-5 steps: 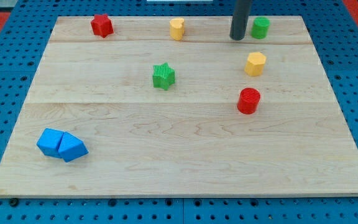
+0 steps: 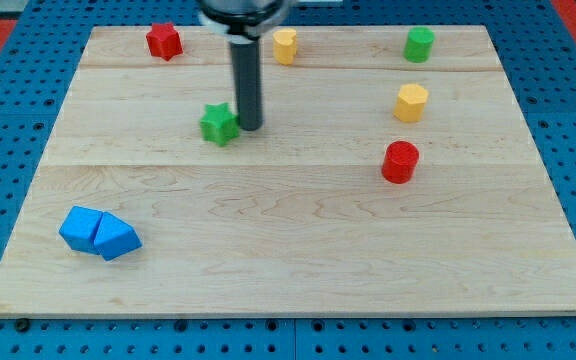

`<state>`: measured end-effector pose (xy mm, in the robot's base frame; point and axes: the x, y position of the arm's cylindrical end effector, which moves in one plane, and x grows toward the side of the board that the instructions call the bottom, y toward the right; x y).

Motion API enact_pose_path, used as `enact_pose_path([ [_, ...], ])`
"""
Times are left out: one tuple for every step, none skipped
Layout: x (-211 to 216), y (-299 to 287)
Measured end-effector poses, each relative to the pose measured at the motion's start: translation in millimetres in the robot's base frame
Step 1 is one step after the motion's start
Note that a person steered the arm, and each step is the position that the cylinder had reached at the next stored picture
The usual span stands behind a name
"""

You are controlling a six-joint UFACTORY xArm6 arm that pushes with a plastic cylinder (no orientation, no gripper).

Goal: Slide the green star towards the center left

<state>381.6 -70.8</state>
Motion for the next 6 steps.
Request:
enact_pose_path([
  [17, -9],
  [19, -43],
  [19, -81],
  [19, -96],
  [19, -96],
  [19, -66],
])
